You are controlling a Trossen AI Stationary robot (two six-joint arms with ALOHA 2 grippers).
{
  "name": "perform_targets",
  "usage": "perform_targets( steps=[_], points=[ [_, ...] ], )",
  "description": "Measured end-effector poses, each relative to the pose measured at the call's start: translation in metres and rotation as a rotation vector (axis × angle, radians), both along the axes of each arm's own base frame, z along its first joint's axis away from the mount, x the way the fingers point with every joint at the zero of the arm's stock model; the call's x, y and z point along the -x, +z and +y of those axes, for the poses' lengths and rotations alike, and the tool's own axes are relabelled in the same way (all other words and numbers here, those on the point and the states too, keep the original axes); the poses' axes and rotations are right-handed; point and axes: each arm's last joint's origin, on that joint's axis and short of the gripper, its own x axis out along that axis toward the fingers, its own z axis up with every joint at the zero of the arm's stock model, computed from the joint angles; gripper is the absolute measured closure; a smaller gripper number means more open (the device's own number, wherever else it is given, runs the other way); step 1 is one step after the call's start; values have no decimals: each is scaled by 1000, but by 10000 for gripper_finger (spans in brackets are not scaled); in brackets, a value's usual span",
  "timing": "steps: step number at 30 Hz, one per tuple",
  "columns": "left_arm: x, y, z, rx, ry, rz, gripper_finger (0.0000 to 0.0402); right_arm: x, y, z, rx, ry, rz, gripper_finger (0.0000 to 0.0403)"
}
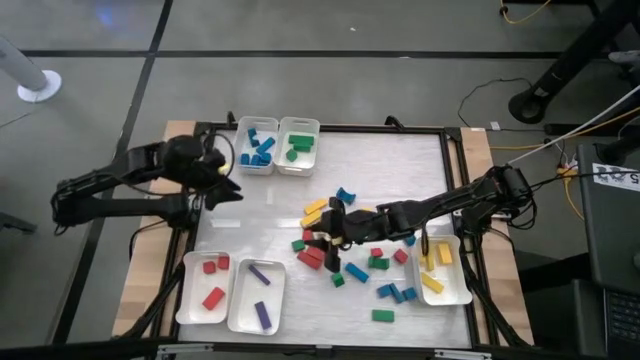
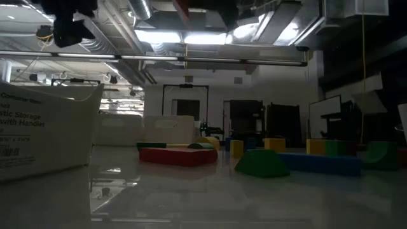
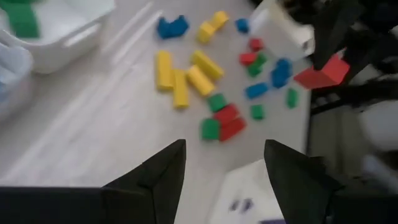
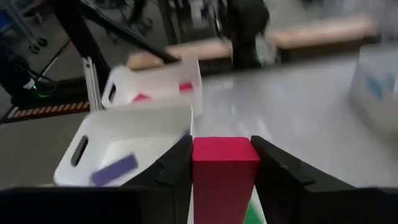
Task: Sort blocks
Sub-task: Put the red block into the bottom left white bin
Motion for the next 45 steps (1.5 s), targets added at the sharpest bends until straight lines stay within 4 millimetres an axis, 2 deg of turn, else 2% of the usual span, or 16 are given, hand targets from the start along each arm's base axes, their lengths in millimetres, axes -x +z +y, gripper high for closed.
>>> perform_targets(
  steps=[4,13,17,20,26,30,33,36,45],
  points=[
    [-4,-2,-7,70,1,-138,197,-4,11,1,163,67,-126,261],
    [-38,4,-13,83,-77,-489,197,-7,30,2,559,165,-338,260],
    [-52,3,-15,58,-110,-545,197,-7,37,0,635,82,-383,260],
    [-62,0,-15,-46,-144,-541,197,-7,44,-3,638,-47,-416,260],
    [-79,-9,-19,-369,-290,-534,197,-4,58,-8,602,-232,-510,260],
    [-86,-8,-23,-557,-377,-584,197,-4,58,-9,516,-287,-514,260],
    [-90,-8,-24,-671,-373,-590,197,-4,56,-8,442,-272,-510,260],
    [-93,-10,-24,-711,-368,-572,197,-5,54,-7,383,-234,-506,260],
    [-108,-18,-34,-691,-413,-574,197,-6,49,-6,332,-189,-478,260]
  ],
)
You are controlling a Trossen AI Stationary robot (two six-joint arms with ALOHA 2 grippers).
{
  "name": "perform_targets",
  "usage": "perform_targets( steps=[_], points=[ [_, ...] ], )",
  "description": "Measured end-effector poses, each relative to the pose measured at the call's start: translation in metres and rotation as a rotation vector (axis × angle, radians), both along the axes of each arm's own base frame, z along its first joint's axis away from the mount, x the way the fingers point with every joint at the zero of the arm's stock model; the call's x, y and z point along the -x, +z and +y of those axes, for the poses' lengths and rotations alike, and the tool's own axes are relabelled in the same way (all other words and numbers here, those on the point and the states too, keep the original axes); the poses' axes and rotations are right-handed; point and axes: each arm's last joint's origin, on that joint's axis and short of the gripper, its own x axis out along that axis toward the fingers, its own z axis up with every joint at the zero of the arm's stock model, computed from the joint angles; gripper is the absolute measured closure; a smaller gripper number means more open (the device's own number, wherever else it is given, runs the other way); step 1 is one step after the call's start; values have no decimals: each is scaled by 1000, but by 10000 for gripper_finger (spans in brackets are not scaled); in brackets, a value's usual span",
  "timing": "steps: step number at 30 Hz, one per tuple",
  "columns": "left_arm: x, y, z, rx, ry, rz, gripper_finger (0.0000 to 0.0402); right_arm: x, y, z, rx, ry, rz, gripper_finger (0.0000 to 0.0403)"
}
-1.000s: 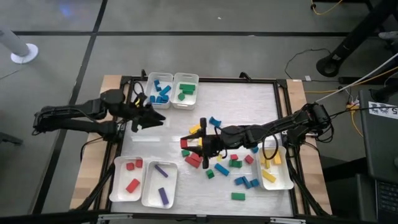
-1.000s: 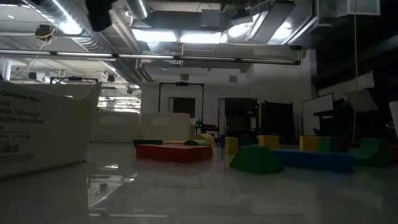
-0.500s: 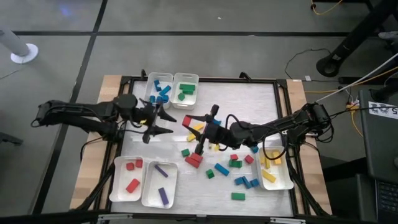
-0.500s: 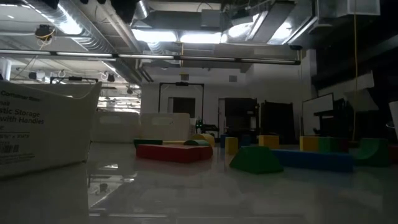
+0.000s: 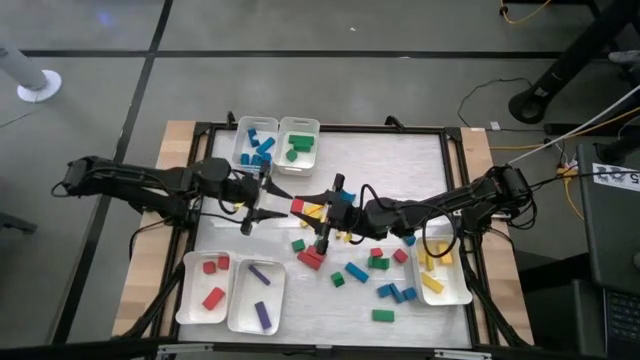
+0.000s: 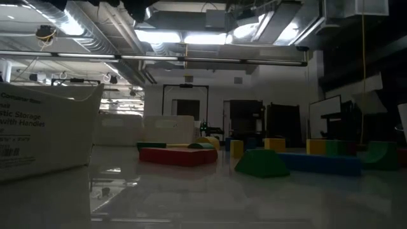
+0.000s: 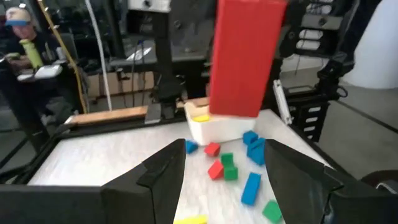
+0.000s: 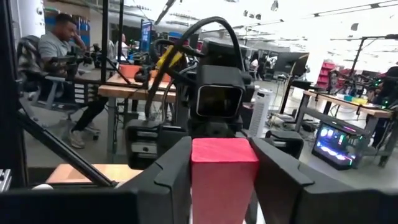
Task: Sort blocks
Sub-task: Put the red block into the bottom left white bin
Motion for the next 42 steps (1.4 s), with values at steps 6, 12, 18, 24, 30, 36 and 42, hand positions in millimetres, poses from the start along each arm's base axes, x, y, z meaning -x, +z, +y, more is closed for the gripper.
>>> perform_targets(
  steps=[6,12,18,24,30,36,42],
  points=[
    [-10,0,-8,-18,-38,-61,197,0,-3,0,7,1,38,260],
    [-11,5,-9,11,-38,-107,197,0,-6,1,-14,20,54,260],
    [-11,6,-9,28,-37,-123,197,-1,-5,1,-21,45,51,260],
    [-12,5,-15,49,-61,-112,197,-1,-5,-2,-24,35,48,260],
    [-24,-7,-20,8,-78,-73,197,-3,-6,-6,-52,72,47,260],
    [-32,-7,-21,-1,-82,-127,197,-4,-7,-7,-66,111,54,260],
    [-31,-6,-21,23,-82,-124,197,-3,-9,-7,-60,106,83,260]
  ],
)
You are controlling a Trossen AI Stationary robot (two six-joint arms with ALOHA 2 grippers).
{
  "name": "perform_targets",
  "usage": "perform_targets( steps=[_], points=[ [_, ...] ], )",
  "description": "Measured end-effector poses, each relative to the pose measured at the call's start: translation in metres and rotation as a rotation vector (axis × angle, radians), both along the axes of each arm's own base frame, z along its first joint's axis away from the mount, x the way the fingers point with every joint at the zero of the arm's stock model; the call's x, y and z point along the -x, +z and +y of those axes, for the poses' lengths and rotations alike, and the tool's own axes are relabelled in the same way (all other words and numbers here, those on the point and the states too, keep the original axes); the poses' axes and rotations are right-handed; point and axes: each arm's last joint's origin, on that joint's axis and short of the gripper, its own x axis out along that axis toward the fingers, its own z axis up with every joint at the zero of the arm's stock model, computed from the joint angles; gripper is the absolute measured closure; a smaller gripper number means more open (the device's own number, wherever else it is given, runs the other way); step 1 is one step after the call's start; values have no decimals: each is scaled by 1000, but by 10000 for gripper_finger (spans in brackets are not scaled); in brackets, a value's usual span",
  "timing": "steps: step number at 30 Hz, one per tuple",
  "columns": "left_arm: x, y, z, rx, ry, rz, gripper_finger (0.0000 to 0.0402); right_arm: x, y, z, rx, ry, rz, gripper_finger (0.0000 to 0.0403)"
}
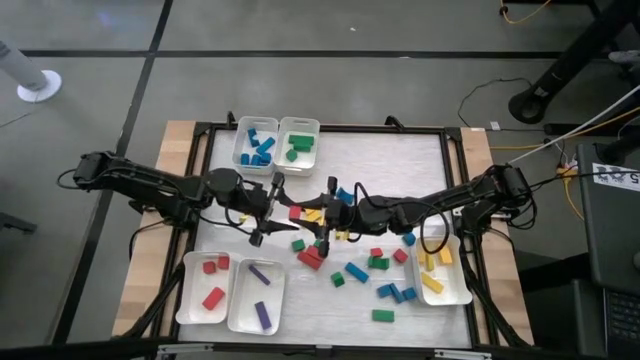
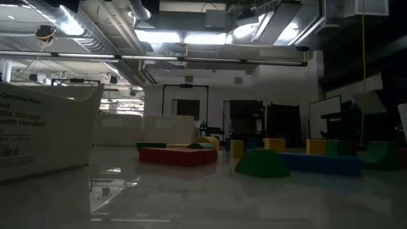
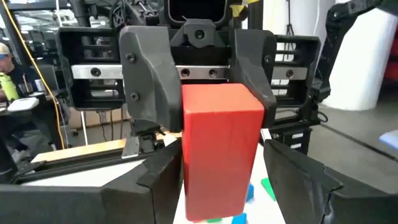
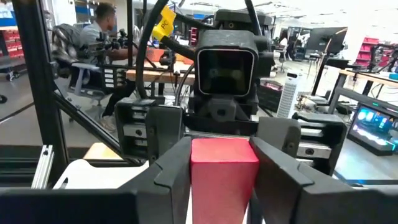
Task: Sort blocks
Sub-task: Put the red block into the bottom left white bin
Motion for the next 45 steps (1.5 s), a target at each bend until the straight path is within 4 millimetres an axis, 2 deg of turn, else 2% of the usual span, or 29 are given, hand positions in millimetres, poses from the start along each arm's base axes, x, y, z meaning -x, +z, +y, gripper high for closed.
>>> perform_targets(
  steps=[6,12,18,23,31,38,41,45],
  points=[
    [0,0,0,19,1,7,214,0,0,0,-1,-5,-5,260],
    [0,0,0,18,4,10,285,0,1,0,-2,-4,-5,260],
    [0,-1,0,18,5,13,286,0,0,0,-2,-2,-3,258],
    [0,-1,0,37,-2,21,286,0,0,2,2,71,-2,227],
    [3,-3,0,100,2,87,286,2,3,2,3,75,3,161],
    [31,-18,-4,222,-36,423,286,31,25,1,23,87,92,150],
    [51,-27,-13,342,-137,655,286,42,27,-3,24,83,185,155],
    [80,-42,-30,580,-174,1085,276,52,19,-6,-5,67,323,163]
  ],
)
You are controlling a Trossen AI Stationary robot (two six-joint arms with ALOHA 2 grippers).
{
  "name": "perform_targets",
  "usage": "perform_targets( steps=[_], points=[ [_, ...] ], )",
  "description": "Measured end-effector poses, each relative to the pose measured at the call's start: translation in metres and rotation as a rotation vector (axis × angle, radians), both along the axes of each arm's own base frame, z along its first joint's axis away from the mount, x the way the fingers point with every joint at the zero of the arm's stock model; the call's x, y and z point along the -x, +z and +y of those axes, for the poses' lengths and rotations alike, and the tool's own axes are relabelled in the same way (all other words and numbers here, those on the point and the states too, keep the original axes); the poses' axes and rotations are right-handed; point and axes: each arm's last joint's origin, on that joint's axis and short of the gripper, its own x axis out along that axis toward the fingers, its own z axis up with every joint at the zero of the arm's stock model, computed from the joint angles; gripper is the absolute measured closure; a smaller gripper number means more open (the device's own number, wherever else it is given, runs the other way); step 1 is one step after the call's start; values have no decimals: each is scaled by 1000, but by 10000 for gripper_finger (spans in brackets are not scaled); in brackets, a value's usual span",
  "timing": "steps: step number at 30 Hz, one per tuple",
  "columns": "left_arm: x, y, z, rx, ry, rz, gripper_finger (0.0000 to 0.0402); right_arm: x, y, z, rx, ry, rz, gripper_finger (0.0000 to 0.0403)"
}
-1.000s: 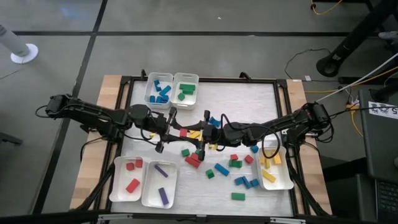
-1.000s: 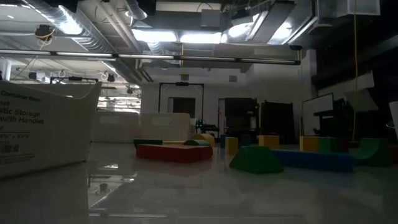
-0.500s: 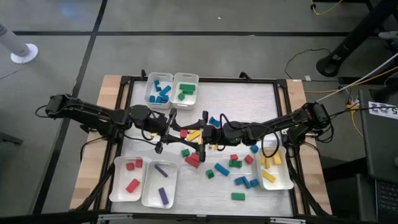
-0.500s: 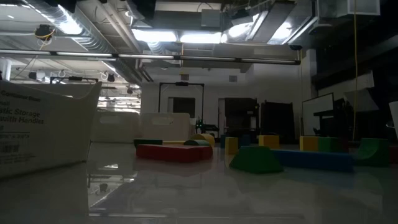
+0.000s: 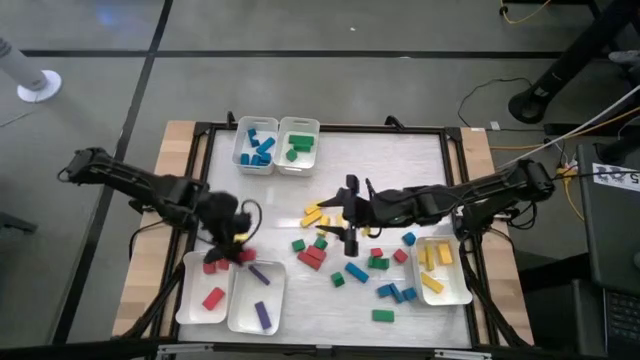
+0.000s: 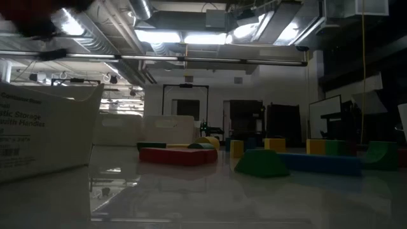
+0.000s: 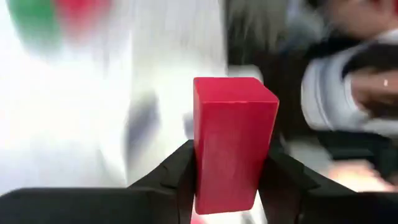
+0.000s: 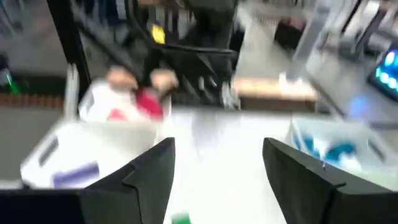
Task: Sort blocks
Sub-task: Put the red block into the bottom left white bin, then put the green block into the top right white bin
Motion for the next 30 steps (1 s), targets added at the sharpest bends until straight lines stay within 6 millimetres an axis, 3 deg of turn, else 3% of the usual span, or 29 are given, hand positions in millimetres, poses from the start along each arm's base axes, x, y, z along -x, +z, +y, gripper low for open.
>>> perform_targets(
  steps=[5,8,14,24,30],
  points=[
    [33,-16,-17,55,117,523,264,7,-20,-2,26,-12,206,170],
    [44,-20,-23,45,185,684,265,14,-32,-4,26,-32,341,170],
    [49,-22,-29,-31,275,676,251,22,-41,-6,31,-55,467,171],
    [49,-22,-29,-37,282,676,204,20,-45,-4,-7,-49,479,171],
    [48,-21,-29,-29,279,650,206,9,-73,0,-111,-64,520,171]
  ],
)
